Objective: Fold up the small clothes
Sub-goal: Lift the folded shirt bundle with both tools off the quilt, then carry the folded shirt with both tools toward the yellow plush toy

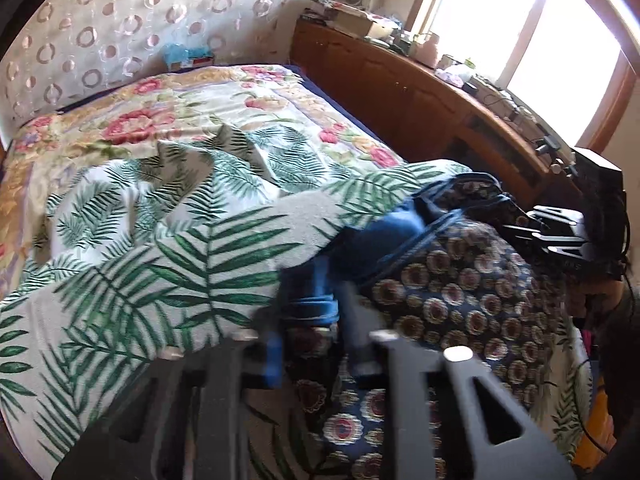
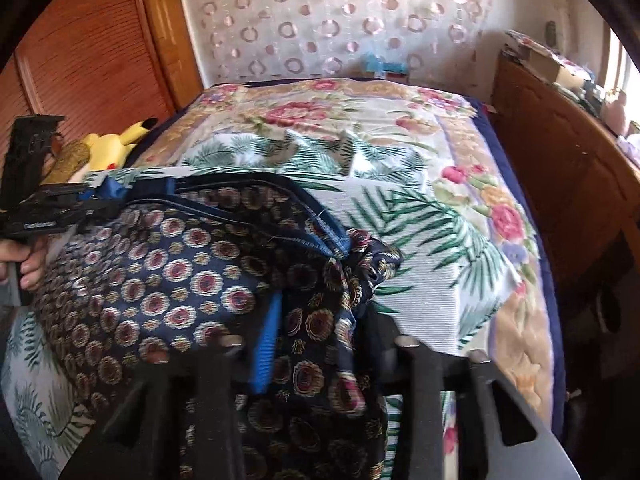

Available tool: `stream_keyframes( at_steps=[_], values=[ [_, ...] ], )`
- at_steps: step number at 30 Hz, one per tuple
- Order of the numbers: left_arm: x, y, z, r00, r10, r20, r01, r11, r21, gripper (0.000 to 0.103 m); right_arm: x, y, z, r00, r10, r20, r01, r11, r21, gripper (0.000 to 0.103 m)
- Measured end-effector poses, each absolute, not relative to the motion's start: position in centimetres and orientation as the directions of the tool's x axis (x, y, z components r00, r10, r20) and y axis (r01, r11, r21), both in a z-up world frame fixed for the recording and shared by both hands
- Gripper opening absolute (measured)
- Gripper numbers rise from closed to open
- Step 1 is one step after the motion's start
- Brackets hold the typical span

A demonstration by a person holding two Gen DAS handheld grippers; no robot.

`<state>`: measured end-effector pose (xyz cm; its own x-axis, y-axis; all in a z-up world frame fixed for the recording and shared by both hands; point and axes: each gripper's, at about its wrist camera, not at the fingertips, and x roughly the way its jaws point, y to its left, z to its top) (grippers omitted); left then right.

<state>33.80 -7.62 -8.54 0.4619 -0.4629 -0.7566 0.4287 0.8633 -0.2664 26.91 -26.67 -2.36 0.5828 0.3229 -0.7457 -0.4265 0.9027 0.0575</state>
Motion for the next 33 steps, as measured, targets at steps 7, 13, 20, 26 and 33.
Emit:
stream_keyframes(
  at_steps=[7,13,20,26,33],
  values=[
    [30.7,-7.1,-4.6,0.554,-0.475,-0.684,0.441,0.864,-0.242,0.008,24.7,-26.8,-0.5,0.644,0.356,-0.677,-0.445,0.894,0.047,0.011],
    [27.5,-5.2,0.0,0.647,-0.47,-0.6,0.441,0.873,-0.209,0.008,22.0,-26.1,3.4,0.723,0.4,-0.563,-0.462,0.886,0.036,0.01],
    [24.6,-1.6,3.6,0.753,-0.41,-0.514,0.379,0.909,-0.17,0.008,21.0,-23.4,6.2,0.746,0.451,-0.49,-0.515,0.857,0.006,0.01],
    [22.0,3.3,5.4,0.819,-0.321,-0.475,0.293,0.947,-0.136,0.008,20.8,-19.2,7.6,0.736,0.504,-0.452,-0.585,0.81,-0.049,0.01],
    [18.4,10.3,5.3,0.873,-0.197,-0.446,0.158,0.98,-0.125,0.008,22.0,-14.7,8.7,0.677,0.584,-0.448,-0.689,0.717,-0.107,0.01]
  ],
)
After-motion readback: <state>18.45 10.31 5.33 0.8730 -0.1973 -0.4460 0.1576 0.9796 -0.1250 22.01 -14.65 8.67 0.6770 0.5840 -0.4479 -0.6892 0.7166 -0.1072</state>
